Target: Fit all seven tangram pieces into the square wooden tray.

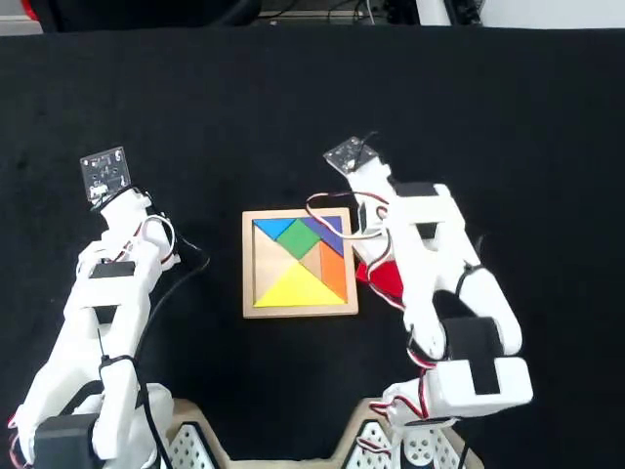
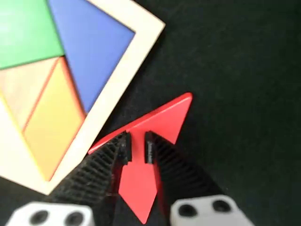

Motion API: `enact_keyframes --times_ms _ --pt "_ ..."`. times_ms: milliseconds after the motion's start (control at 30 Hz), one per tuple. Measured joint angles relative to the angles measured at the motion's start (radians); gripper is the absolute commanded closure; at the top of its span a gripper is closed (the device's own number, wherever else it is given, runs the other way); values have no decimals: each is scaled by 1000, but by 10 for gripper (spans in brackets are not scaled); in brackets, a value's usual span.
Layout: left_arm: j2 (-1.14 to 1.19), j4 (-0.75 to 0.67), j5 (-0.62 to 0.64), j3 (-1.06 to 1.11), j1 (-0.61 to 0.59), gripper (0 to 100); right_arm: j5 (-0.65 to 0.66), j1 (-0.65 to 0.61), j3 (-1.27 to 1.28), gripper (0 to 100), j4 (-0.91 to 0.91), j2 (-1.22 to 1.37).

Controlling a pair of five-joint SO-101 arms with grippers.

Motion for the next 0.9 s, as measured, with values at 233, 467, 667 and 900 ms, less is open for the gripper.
enact_keyframes --times_ms 233,467,667,900 --pt "0 0 0 0 0 967 84 147 -48 941 -3 54" --pt "0 0 0 0 0 967 199 299 -49 941 -2 84" --pt "0 0 0 0 0 967 209 324 -64 942 106 8" --pt "0 0 0 0 0 967 144 135 -28 795 230 -230"
